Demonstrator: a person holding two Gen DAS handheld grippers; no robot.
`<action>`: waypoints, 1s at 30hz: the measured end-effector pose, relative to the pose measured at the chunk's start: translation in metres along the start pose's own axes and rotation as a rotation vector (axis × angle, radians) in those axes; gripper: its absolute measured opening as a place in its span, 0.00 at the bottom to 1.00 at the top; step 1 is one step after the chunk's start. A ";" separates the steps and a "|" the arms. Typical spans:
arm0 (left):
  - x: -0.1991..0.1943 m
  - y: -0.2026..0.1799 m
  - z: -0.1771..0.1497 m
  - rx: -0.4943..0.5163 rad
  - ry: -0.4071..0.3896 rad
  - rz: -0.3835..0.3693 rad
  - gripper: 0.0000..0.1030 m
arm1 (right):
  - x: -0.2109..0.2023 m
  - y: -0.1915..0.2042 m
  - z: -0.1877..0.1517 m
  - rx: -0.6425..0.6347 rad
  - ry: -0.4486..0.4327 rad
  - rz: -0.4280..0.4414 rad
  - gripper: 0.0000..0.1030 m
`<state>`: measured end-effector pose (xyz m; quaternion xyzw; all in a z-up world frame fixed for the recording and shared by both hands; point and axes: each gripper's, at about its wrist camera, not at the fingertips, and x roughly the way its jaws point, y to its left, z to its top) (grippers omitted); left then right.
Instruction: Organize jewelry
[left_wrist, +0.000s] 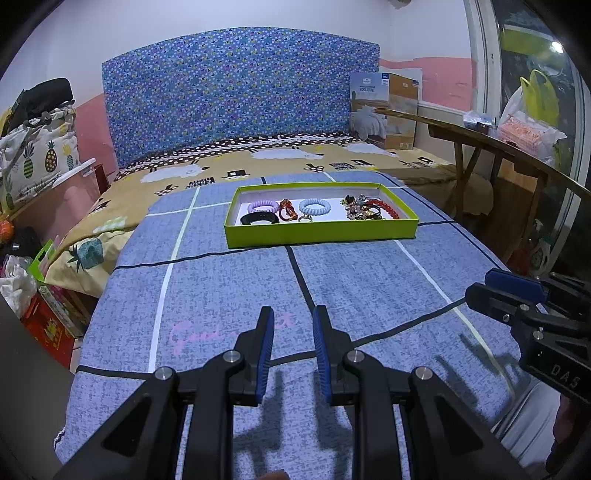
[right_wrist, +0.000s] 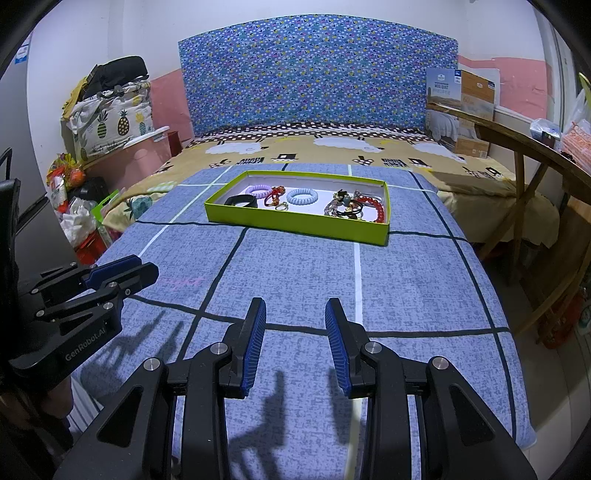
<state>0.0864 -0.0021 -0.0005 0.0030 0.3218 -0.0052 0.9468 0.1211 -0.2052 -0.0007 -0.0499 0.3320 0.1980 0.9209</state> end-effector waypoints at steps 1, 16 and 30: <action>0.000 0.001 0.000 0.000 0.000 0.001 0.22 | 0.000 0.000 0.000 0.001 0.000 0.001 0.33; -0.001 0.003 0.000 -0.001 -0.015 0.035 0.22 | -0.001 0.000 0.001 0.000 -0.001 0.000 0.33; -0.003 0.002 0.001 -0.004 -0.026 0.029 0.22 | -0.004 0.000 0.004 0.002 -0.006 0.001 0.33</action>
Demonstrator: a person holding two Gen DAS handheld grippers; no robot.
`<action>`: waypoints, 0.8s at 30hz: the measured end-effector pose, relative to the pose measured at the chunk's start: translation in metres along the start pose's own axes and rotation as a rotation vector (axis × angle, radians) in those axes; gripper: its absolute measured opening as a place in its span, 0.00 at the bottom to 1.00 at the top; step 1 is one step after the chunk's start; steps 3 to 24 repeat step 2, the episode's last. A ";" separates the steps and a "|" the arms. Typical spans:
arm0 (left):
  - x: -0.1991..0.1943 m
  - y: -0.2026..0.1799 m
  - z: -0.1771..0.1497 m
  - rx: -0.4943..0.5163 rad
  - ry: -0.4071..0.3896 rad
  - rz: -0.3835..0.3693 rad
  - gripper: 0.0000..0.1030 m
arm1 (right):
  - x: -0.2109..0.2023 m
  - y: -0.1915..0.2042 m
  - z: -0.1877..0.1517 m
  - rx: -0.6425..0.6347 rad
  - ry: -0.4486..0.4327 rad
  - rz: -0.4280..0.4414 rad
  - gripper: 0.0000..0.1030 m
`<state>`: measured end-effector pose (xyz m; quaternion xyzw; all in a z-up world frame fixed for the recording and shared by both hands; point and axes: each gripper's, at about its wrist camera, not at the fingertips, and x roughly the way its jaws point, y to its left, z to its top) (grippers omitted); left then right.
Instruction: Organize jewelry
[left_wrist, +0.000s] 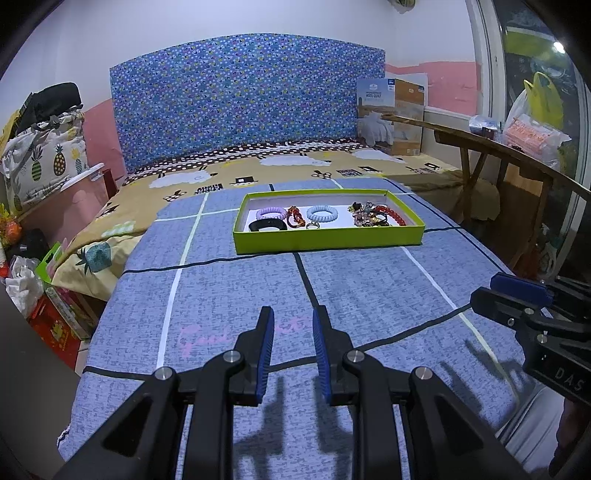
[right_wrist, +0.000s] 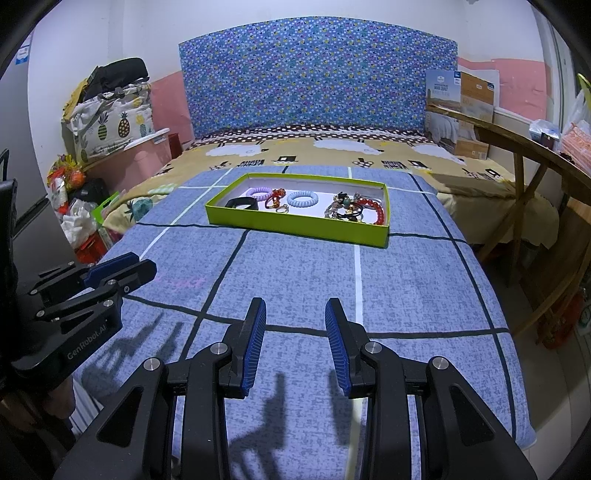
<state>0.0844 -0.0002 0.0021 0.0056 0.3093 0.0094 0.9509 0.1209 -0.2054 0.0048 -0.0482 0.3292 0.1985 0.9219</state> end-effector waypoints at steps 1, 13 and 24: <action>0.000 0.000 0.000 0.000 0.000 -0.006 0.22 | 0.000 0.000 0.001 0.000 -0.001 0.000 0.33; 0.000 0.000 0.001 0.000 -0.001 -0.008 0.22 | 0.000 0.000 0.000 -0.001 0.000 0.000 0.33; 0.000 0.000 0.001 0.000 -0.001 -0.008 0.22 | 0.000 0.000 0.000 -0.001 0.000 0.000 0.33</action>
